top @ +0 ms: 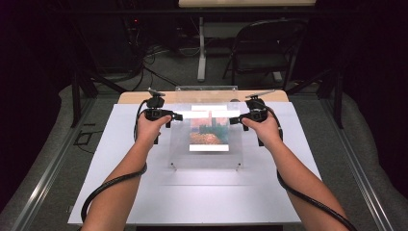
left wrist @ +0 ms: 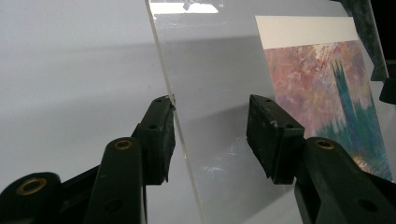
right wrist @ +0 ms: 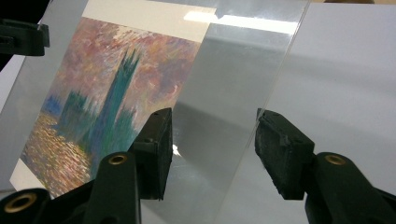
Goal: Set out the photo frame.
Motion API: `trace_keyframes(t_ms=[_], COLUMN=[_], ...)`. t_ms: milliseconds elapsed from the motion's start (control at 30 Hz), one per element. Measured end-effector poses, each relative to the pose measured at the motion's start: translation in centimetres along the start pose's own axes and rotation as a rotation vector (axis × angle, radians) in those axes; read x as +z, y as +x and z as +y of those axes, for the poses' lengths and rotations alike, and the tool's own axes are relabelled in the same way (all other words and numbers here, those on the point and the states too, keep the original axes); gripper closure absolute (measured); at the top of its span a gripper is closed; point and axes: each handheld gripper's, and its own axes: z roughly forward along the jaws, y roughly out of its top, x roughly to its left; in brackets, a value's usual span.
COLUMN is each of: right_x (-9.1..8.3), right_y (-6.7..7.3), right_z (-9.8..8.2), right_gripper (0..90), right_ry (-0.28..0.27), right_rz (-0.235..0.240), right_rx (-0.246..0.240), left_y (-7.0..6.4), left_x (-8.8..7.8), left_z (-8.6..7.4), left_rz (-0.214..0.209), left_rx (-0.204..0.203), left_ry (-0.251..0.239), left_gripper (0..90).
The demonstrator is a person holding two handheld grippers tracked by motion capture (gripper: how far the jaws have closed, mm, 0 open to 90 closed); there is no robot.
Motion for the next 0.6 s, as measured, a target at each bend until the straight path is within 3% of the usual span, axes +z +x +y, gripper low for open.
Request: trace_keyframes(t_ms=[600], right_x=[-2.4], right_y=[1.4], right_z=[-0.3], right_gripper=[52.1], right_ry=[-0.032], right_rz=[-0.006], right_rx=[-0.060], left_y=[-1.1], left_x=[-2.6], left_z=[-0.7], left_rz=[-0.015], left_rx=[0.039], left_ry=[-0.034], left_gripper=[58.1])
